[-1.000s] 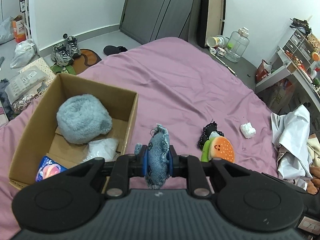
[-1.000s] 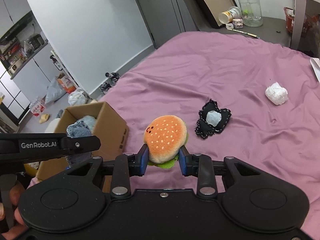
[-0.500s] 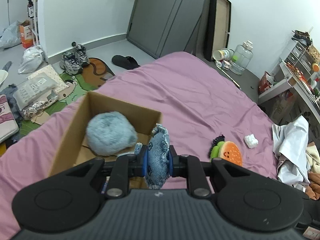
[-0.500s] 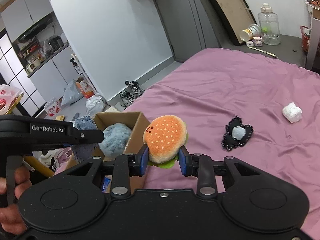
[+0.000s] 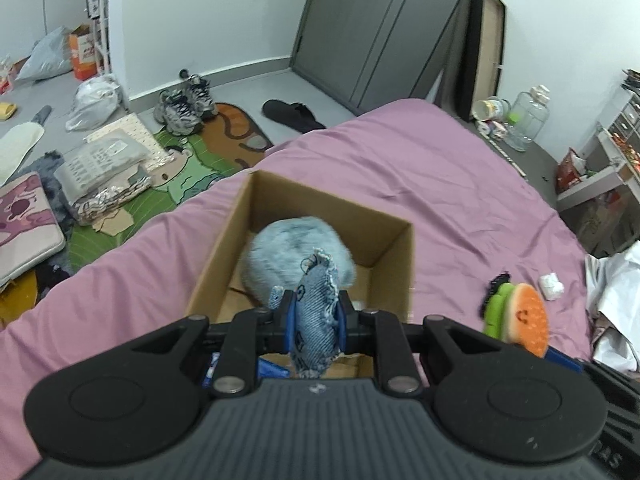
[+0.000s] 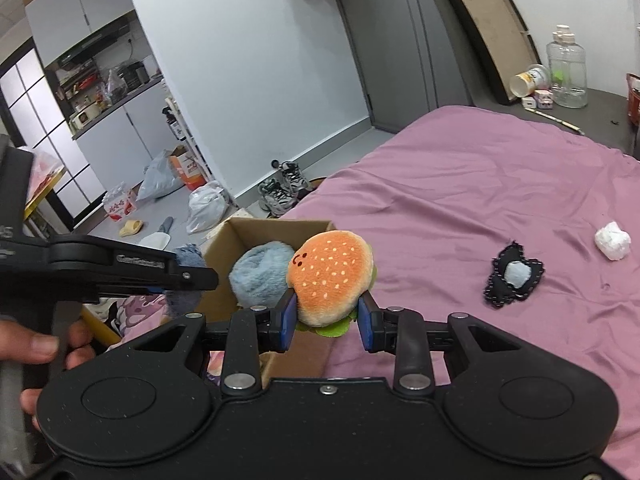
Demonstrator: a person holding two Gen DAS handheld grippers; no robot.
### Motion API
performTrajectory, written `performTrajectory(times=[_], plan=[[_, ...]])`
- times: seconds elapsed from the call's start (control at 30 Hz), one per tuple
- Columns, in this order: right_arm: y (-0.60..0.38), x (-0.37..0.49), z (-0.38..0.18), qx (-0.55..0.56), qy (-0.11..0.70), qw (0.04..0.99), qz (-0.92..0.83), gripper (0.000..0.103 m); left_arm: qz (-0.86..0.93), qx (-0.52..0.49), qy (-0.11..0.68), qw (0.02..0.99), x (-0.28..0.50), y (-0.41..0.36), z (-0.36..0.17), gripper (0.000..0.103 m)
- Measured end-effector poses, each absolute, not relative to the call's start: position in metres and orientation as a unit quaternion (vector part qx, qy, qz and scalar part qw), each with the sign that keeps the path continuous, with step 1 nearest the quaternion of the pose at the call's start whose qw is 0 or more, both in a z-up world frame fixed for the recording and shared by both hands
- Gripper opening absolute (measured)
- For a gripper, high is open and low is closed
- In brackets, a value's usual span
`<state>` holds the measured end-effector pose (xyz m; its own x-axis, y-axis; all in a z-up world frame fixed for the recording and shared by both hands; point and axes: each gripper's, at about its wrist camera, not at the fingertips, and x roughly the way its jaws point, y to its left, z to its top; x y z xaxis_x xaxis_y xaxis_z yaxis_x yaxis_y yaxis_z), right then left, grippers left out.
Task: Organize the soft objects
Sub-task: 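Carry the denim plush and burger plush with both grippers over the box, then open both grippers to drop the denim and burger plushes into the box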
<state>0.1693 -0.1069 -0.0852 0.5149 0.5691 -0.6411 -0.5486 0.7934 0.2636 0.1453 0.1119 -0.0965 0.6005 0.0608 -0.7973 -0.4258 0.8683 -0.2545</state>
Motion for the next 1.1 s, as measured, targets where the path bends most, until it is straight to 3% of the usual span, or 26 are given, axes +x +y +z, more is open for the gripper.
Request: performTrajectory(times=[0.33,0.53,0.63,0.77,0.83,0.9,1.1], plan=[[-0.081,0.156,-0.089,-0.001,0.373,0.858,0.354,0.031,0.159,-0.214,0.435,0.860,0.153,0.134,-0.113,0.023],[-0.068,0.152,-0.094,-0.013,0.380,0.846,0.374,0.031,0.162,-0.217,0.433,0.860,0.148,0.139,-0.115,0.044],[-0.063,0.150,-0.094,-0.016,0.388,0.839,0.383,0.032,0.167,-0.211,0.437,0.858,0.149,0.137,-0.116,0.062],[-0.060,0.146,-0.092,-0.029,0.390,0.832,0.393,0.046,0.170,-0.201,0.444,0.856,0.152,0.132,-0.115,0.074],[-0.060,0.146,-0.087,-0.039,0.388,0.835,0.387,0.062,0.173,-0.192,0.442,0.859,0.152,0.127,-0.110,0.078],[-0.066,0.147,-0.079,-0.034,0.382,0.842,0.380,0.068,0.173,-0.185,0.433,0.865,0.150,0.122,-0.105,0.085],[-0.089,0.157,-0.071,-0.012,0.393,0.854,0.342,0.074,0.169,-0.172,0.426,0.872,0.152,0.109,-0.092,0.086]])
